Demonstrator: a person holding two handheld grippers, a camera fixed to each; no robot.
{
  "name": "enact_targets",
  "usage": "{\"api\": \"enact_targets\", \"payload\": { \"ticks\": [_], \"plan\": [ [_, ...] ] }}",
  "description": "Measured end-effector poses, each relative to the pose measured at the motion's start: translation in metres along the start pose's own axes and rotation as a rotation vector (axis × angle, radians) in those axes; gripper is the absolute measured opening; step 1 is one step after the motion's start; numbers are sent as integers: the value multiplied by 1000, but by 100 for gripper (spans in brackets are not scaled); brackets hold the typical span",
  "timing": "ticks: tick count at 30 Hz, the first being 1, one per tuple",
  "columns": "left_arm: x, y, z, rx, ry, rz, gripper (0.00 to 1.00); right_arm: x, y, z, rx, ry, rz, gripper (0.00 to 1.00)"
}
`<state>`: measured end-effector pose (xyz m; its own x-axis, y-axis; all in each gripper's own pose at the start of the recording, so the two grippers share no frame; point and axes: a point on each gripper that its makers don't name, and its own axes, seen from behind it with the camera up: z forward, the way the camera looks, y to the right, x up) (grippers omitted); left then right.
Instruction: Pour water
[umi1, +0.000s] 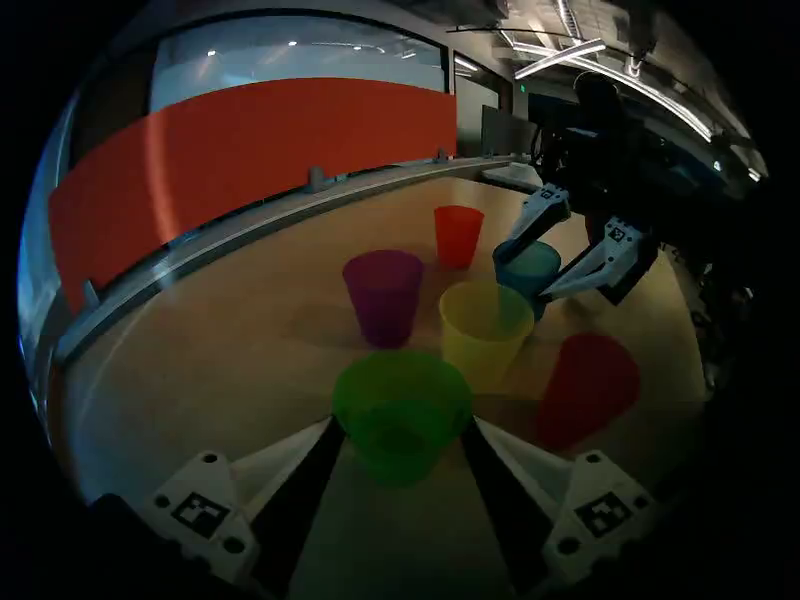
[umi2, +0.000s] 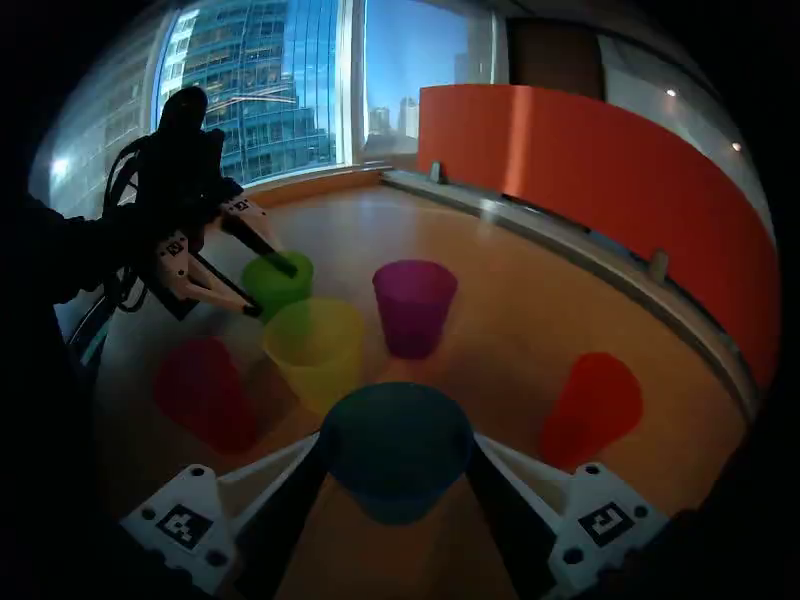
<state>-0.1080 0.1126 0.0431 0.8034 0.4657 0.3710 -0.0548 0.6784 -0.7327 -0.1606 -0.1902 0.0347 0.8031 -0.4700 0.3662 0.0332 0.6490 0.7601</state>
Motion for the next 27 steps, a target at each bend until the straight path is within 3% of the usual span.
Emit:
{"api": "enact_targets", "payload": {
  "ticks": [27],
  "plan": [
    [-6,-4,-5,-5,0,-30,84,-14,-3,-9,-22,14,28,94]
  ]
}}
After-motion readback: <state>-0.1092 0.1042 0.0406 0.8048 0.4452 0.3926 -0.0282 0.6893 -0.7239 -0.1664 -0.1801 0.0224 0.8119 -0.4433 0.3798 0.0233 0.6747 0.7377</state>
